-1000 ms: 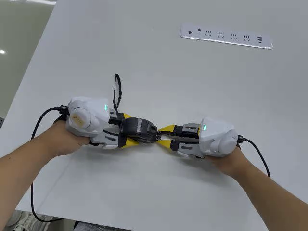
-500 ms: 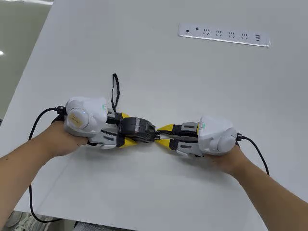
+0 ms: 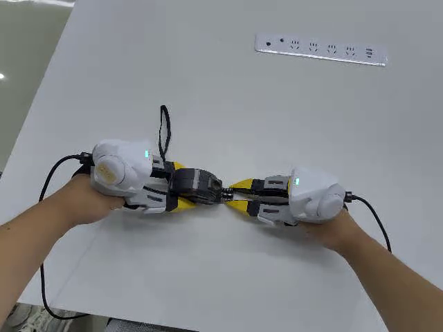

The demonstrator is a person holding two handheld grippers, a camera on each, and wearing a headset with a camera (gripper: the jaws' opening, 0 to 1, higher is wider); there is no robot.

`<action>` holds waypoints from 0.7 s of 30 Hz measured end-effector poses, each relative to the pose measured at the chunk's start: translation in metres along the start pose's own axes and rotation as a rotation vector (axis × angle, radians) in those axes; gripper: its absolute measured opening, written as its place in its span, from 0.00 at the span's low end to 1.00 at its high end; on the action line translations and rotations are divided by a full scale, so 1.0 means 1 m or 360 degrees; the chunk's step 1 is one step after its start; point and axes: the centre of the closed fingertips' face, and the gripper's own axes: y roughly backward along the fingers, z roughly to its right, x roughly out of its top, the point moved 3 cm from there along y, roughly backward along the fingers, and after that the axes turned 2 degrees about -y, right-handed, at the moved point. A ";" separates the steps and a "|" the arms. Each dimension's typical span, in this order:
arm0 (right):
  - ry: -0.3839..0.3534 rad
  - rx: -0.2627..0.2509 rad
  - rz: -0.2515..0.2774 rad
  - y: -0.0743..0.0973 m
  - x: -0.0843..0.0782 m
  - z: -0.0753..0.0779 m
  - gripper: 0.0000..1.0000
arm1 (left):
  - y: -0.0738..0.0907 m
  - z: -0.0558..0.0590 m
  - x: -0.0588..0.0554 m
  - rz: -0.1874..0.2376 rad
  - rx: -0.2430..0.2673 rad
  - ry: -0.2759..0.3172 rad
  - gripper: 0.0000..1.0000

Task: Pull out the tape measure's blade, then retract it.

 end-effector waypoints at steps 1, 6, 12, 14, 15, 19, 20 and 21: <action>0.0001 0.0000 0.0000 0.002 -0.001 0.000 0.13 | 0.000 0.000 0.000 0.0002 0.0000 0.0000 0.31; -0.0012 -0.0010 0.0002 0.008 -0.004 -0.001 0.13 | 0.000 0.000 0.000 0.0017 0.0005 0.0005 0.31; -0.0007 -0.0029 -0.0002 0.015 -0.006 -0.002 0.13 | 0.000 0.000 0.000 0.0009 0.0007 0.0010 0.31; -0.0007 -0.0035 -0.0002 0.017 -0.007 -0.002 0.12 | 0.000 0.000 -0.001 0.0011 0.0007 0.0020 0.31; -0.0007 -0.0037 -0.0003 0.018 -0.007 -0.002 0.12 | 0.000 0.001 -0.001 0.0011 0.0007 0.0022 0.31; -0.0017 -0.0040 -0.0004 0.022 -0.008 -0.002 0.12 | 0.000 0.001 -0.003 -0.0012 0.0016 -0.0003 0.31; -0.0021 -0.0040 -0.0005 0.023 -0.008 -0.002 0.12 | 0.000 0.001 -0.004 -0.0012 0.0016 0.0000 0.30; -0.0023 -0.0039 -0.0005 0.024 -0.008 -0.002 0.12 | 0.000 0.001 -0.003 -0.0004 0.0016 0.0005 0.30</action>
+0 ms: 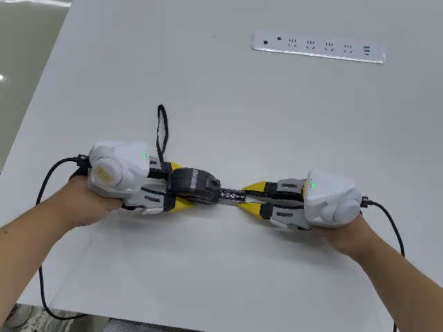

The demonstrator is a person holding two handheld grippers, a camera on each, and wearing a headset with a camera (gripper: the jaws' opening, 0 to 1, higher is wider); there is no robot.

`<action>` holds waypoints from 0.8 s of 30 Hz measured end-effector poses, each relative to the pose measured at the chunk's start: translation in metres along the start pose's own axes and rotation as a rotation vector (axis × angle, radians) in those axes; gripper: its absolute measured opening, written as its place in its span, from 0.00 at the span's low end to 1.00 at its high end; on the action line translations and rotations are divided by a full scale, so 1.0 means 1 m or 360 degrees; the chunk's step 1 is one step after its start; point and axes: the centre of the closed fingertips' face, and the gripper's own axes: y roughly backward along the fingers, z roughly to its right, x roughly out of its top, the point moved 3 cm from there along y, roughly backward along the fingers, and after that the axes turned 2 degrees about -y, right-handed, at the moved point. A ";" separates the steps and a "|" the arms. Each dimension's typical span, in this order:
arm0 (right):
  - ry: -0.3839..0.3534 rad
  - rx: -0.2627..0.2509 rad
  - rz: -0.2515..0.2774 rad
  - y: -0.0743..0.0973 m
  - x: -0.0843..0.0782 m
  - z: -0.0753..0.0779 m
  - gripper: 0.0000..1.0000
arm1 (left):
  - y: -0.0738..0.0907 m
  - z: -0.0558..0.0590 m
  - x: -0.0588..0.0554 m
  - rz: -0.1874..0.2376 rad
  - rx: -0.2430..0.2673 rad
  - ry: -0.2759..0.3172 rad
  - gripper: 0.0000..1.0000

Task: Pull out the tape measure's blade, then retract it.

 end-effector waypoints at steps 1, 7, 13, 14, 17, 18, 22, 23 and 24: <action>-0.0001 -0.0001 0.0001 0.001 0.000 0.000 0.12 | 0.000 0.000 0.000 0.0001 0.0000 0.0000 0.30; -0.0006 -0.0004 0.0000 0.005 -0.001 0.001 0.12 | 0.000 0.000 0.000 0.0002 -0.0003 -0.0002 0.30; -0.0009 -0.0010 -0.0001 0.012 -0.004 0.001 0.12 | 0.000 -0.001 0.000 0.0003 -0.0006 -0.0005 0.30; -0.0006 -0.0012 0.0000 0.013 -0.004 0.001 0.12 | 0.000 -0.001 0.000 0.0002 -0.0005 -0.0004 0.30; -0.0012 -0.0017 0.0000 0.017 -0.006 0.001 0.12 | -0.001 -0.001 0.000 0.0002 -0.0004 -0.0005 0.30; -0.0014 -0.0020 0.0000 0.019 -0.007 0.001 0.12 | -0.001 -0.001 0.000 0.0001 -0.0004 -0.0005 0.30; -0.0012 -0.0031 0.0001 0.024 -0.009 0.001 0.12 | -0.001 -0.001 0.000 0.0001 -0.0005 -0.0007 0.30; -0.0016 -0.0032 0.0001 0.026 -0.010 0.001 0.12 | -0.001 -0.001 0.000 0.0000 -0.0005 -0.0006 0.30; -0.0019 -0.0032 0.0001 0.027 -0.011 0.001 0.12 | -0.001 -0.001 0.000 0.0000 -0.0005 -0.0006 0.30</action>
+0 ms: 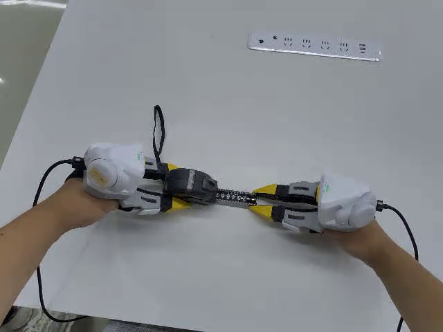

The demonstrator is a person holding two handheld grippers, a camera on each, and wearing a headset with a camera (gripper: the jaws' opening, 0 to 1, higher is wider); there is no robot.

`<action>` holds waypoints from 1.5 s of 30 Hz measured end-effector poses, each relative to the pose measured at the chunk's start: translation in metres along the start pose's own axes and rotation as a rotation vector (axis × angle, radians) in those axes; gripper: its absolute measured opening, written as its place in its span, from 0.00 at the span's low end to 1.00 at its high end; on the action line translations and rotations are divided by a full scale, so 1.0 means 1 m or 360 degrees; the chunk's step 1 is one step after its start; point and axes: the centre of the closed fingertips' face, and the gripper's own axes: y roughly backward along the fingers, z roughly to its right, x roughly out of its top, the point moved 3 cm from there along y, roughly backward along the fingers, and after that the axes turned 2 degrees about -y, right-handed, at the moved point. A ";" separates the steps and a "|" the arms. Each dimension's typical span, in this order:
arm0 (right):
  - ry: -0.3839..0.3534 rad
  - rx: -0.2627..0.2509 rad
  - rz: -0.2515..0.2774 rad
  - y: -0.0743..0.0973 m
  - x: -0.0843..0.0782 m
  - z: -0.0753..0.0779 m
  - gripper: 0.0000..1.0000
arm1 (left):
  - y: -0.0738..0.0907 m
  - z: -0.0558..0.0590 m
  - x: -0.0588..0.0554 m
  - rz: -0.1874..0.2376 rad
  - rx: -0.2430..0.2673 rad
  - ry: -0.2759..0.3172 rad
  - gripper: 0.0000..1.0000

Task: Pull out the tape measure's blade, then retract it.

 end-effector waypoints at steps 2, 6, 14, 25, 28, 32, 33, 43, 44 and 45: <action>-0.0004 -0.0005 0.0001 0.003 -0.002 0.001 0.12 | 0.000 0.000 0.000 -0.0001 0.0001 0.0000 0.30; -0.0007 -0.0010 -0.0001 0.009 -0.004 0.001 0.12 | 0.000 0.000 0.000 -0.0002 0.0000 -0.0001 0.30; -0.0025 -0.0016 -0.0002 0.018 -0.007 0.001 0.12 | 0.000 0.000 0.001 -0.0005 0.0000 -0.0003 0.30; -0.0046 -0.0031 -0.0005 0.034 -0.011 0.002 0.11 | 0.000 0.001 0.001 -0.0007 0.0000 -0.0001 0.30; -0.0054 -0.0035 -0.0005 0.039 -0.013 0.003 0.11 | 0.000 0.001 0.001 -0.0008 0.0002 0.0000 0.30; -0.0069 -0.0037 -0.0006 0.044 -0.015 0.004 0.11 | 0.000 0.001 0.001 -0.0009 0.0003 0.0002 0.30; -0.0066 -0.0038 -0.0007 0.045 -0.015 0.004 0.11 | 0.000 0.001 0.001 -0.0010 0.0004 0.0002 0.30; -0.0066 -0.0050 -0.0010 0.054 -0.019 0.006 0.11 | -0.001 0.001 0.001 -0.0011 0.0009 0.0007 0.30; -0.0065 -0.0052 -0.0011 0.056 -0.019 0.006 0.11 | -0.001 0.000 0.001 -0.0011 0.0009 0.0008 0.30; -0.0065 -0.0052 -0.0011 0.057 -0.020 0.006 0.11 | -0.001 0.001 0.001 -0.0010 0.0009 0.0008 0.30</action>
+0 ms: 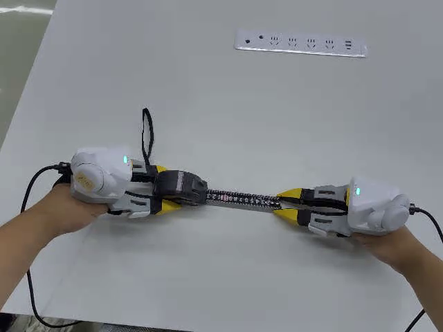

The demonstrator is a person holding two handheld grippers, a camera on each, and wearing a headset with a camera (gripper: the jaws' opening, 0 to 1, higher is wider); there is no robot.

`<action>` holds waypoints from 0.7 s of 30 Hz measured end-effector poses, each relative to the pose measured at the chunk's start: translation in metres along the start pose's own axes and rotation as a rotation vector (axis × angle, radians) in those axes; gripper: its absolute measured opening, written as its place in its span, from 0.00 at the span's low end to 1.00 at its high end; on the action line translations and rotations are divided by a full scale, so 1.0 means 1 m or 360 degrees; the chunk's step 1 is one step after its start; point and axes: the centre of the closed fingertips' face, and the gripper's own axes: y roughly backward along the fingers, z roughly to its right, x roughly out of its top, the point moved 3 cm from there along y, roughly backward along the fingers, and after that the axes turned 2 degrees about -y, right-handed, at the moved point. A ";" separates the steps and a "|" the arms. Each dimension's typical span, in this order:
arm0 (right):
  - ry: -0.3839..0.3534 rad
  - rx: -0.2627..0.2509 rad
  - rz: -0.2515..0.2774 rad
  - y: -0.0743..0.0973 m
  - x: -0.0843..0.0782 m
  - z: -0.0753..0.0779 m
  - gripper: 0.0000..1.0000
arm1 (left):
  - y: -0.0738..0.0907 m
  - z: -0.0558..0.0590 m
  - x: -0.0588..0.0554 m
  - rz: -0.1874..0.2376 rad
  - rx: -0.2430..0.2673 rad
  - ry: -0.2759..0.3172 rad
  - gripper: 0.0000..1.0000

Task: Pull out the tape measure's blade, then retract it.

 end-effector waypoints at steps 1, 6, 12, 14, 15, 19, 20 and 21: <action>-0.0002 -0.0001 0.0000 0.002 -0.001 0.000 0.11 | 0.000 0.000 0.000 0.0000 -0.0001 -0.0001 0.30; -0.0011 -0.0010 -0.0001 0.008 -0.003 0.003 0.11 | 0.000 0.000 0.001 -0.0001 0.0001 -0.0001 0.30; -0.0019 -0.0006 -0.0003 0.015 -0.006 0.004 0.11 | 0.000 0.001 0.001 -0.0007 0.0005 -0.0002 0.30; -0.0017 -0.0007 -0.0005 0.016 -0.006 0.004 0.11 | 0.000 0.001 0.001 -0.0007 0.0006 -0.0001 0.30; -0.0021 -0.0009 -0.0007 0.017 -0.006 0.004 0.11 | 0.000 0.001 0.001 -0.0007 0.0005 -0.0001 0.30; -0.0028 -0.0014 -0.0006 0.021 -0.004 0.004 0.10 | 0.000 0.000 0.001 -0.0007 0.0007 0.0000 0.30; -0.0027 -0.0014 -0.0006 0.022 -0.004 0.004 0.10 | 0.000 0.001 0.001 -0.0009 0.0008 0.0000 0.30; -0.0029 -0.0013 -0.0007 0.023 -0.004 0.003 0.10 | 0.000 0.001 0.001 -0.0010 0.0008 0.0000 0.30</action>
